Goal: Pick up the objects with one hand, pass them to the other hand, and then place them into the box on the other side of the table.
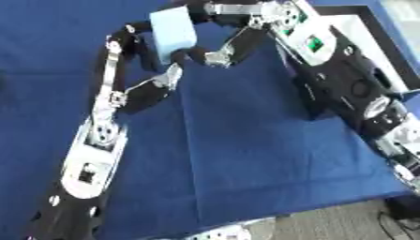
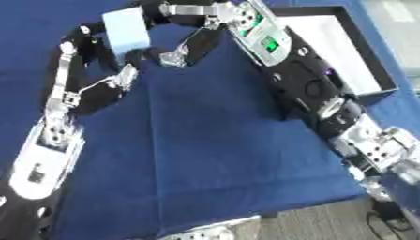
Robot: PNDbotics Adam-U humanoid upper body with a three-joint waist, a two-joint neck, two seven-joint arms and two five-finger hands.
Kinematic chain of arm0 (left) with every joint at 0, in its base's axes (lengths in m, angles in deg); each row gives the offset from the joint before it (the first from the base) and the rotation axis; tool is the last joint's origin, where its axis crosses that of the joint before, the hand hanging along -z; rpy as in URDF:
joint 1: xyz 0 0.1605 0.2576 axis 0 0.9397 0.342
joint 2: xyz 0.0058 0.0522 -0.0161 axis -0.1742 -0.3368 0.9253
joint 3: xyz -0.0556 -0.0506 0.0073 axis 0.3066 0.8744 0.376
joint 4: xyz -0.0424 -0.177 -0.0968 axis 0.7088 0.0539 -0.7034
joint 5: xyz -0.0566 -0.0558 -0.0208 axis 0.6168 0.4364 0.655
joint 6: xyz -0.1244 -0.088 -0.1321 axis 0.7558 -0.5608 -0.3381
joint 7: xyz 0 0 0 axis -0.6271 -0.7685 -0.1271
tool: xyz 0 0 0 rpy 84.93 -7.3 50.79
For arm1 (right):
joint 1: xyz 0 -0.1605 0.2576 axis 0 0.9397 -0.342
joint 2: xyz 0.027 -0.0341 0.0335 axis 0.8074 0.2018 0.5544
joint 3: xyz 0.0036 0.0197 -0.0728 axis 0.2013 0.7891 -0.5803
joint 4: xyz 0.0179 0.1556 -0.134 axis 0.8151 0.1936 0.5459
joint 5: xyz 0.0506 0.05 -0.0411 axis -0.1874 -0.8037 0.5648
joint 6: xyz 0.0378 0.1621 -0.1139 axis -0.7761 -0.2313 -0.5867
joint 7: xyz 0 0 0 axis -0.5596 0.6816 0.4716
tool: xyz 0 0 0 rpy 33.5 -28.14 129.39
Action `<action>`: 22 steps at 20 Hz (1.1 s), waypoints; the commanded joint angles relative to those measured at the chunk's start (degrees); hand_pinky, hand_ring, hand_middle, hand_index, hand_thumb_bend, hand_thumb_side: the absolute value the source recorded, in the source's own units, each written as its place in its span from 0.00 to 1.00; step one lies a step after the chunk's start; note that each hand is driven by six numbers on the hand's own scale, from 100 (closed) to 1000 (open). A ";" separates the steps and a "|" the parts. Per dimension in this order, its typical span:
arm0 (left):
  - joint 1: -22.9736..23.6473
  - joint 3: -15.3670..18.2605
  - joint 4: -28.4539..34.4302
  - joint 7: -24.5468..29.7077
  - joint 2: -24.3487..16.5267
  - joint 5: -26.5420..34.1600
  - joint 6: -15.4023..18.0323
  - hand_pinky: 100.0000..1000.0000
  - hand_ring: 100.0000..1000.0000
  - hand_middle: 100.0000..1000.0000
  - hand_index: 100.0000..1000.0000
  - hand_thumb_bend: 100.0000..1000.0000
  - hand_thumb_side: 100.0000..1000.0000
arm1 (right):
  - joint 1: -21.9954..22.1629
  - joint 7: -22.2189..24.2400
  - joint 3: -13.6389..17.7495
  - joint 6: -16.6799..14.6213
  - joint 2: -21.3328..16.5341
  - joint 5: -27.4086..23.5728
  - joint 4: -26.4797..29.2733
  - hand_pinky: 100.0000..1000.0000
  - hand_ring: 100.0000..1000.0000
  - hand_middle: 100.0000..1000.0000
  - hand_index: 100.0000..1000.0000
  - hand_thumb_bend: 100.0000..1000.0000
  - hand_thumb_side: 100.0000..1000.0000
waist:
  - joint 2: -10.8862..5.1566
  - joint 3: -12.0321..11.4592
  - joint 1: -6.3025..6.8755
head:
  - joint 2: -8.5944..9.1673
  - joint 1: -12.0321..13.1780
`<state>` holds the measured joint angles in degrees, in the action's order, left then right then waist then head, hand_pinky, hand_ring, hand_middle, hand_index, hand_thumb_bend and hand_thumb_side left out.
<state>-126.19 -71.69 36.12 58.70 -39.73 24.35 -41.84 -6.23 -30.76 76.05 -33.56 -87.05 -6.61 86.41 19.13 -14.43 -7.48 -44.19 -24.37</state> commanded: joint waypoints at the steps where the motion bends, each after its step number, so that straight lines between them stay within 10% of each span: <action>1: -0.82 -0.64 1.32 0.45 0.89 0.11 0.00 0.56 0.24 0.12 0.52 0.00 0.14 | -1.06 7.53 0.11 -8.01 -0.73 0.47 0.41 0.86 1.00 0.98 1.00 0.00 0.37 | -0.31 0.25 -0.32 | 0.07 -0.23; 22: -0.66 -0.86 0.37 2.65 0.72 -1.67 -0.09 0.58 0.25 0.16 0.54 0.00 0.15 | -1.43 7.53 1.03 -2.95 -0.38 -2.60 -0.19 0.79 1.00 0.74 0.97 0.00 0.42 | -0.35 0.44 -0.13 | 0.07 -0.85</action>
<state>-126.18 -71.68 35.95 60.94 -39.75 23.41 -42.06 -6.39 -28.61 76.39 -31.41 -86.59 -8.52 85.71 19.21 -14.16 -7.48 -44.19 -24.92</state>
